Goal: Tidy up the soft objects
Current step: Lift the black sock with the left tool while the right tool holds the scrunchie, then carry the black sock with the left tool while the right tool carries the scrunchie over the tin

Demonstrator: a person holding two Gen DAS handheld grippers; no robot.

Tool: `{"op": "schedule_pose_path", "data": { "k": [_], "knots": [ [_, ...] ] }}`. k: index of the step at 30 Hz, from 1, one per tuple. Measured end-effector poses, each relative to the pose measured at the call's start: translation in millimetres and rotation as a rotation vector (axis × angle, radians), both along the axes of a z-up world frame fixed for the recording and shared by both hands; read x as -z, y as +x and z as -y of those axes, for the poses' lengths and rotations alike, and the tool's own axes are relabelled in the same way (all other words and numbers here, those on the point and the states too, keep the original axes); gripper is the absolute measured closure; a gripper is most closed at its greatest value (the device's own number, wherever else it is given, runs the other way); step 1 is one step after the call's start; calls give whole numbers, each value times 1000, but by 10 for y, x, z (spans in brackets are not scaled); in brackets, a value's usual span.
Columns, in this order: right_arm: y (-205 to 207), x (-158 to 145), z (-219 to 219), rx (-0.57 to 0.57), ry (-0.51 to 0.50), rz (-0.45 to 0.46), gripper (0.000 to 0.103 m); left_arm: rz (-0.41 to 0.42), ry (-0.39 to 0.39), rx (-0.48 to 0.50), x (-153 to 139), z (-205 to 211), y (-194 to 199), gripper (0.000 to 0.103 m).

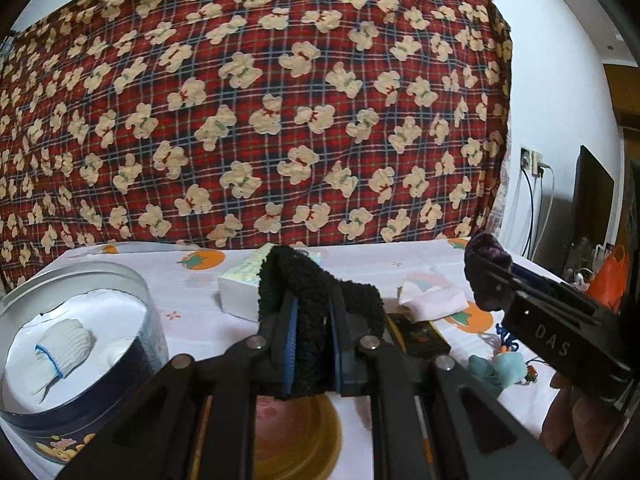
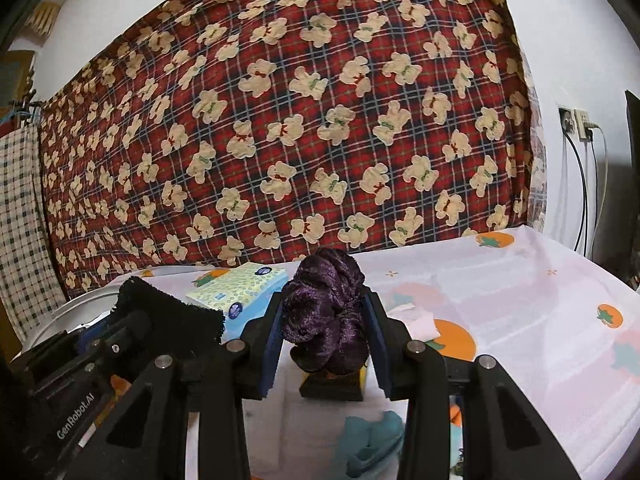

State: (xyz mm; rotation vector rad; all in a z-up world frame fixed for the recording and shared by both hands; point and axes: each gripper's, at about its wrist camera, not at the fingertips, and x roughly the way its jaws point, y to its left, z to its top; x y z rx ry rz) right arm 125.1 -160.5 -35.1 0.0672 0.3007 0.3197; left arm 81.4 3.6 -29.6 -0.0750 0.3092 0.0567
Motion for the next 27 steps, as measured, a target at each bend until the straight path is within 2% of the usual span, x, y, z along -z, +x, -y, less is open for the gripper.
{"op": "schedule_pose_path", "data": {
  "k": [27],
  "knots": [
    [-96,-4,-509,-64,-78,39,61,-37,-68,-80,57,-665,-123,91]
  ]
}}
